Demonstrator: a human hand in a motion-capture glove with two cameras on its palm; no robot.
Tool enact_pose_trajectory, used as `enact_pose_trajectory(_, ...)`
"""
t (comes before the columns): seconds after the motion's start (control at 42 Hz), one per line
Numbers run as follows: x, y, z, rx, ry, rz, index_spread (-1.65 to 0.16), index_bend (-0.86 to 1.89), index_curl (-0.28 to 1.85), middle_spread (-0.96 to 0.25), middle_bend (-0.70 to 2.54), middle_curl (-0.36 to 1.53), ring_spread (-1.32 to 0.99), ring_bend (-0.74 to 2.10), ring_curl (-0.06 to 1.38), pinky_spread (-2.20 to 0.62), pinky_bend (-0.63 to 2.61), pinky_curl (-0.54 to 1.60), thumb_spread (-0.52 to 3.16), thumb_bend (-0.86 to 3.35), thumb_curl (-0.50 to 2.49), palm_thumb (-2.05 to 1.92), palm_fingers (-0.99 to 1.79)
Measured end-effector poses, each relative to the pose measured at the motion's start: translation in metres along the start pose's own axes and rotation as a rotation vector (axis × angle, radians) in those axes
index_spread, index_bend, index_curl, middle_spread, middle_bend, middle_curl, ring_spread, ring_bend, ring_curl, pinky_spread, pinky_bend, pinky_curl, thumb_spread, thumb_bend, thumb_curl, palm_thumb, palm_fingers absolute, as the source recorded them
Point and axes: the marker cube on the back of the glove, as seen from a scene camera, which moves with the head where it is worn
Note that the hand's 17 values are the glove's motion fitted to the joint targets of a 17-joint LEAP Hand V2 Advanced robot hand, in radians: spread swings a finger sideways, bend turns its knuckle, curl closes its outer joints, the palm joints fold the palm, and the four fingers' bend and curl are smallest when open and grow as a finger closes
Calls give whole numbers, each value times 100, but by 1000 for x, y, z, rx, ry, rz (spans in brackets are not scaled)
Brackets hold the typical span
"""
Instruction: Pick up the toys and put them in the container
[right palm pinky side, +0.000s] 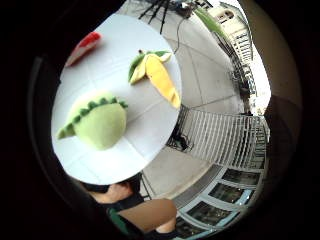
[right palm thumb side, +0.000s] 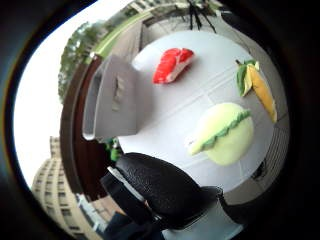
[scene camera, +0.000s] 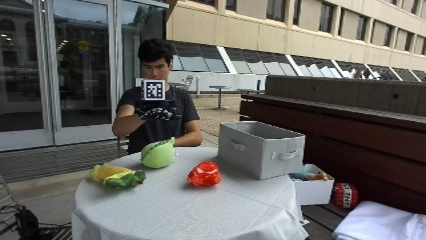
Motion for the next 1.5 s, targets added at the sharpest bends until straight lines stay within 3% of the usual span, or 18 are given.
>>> enact_pose_trajectory(0.119,9,5,25,34,-24,2,-22,18,38,-10,17,34,-27,16,18,-4,51,33,98,-11,3,-17,-4)
enact_pose_trajectory(0.428,14,16,80,-88,-49,50,-23,14,37,-10,18,35,-24,17,18,3,65,37,89,-11,8,-16,-7)
enact_pose_trajectory(0.547,14,9,101,-29,-59,82,-24,14,36,-10,18,35,-22,18,19,4,68,38,87,-11,9,-16,-7)
enact_pose_trajectory(0.643,13,18,111,-125,-69,36,-26,13,34,-11,17,35,-19,19,20,5,73,39,87,-11,10,-15,-6)
enact_pose_trajectory(0.738,12,8,128,-35,-59,80,-27,12,33,-10,18,35,-16,21,21,6,75,40,87,-10,11,-14,-5)
enact_pose_trajectory(0.833,11,25,134,-147,-79,36,-30,17,34,-10,15,35,-14,21,22,6,86,42,89,-8,12,-10,3)
enact_pose_trajectory(0.976,17,27,147,-175,-68,34,-35,36,39,-8,8,29,-10,22,22,1,102,44,102,4,17,9,23)
enact_pose_trajectory(1.142,19,31,152,-235,-18,29,-36,36,42,-7,3,21,-11,47,29,-17,121,46,118,23,26,43,41)
enact_pose_trajectory(1.309,19,28,149,-262,3,44,-34,5,34,-9,16,20,-24,92,41,-36,125,45,118,35,36,66,55)
enact_pose_trajectory(1.499,18,32,146,-129,-4,97,-34,-1,19,-19,47,31,-39,109,47,-46,123,41,104,42,46,85,76)
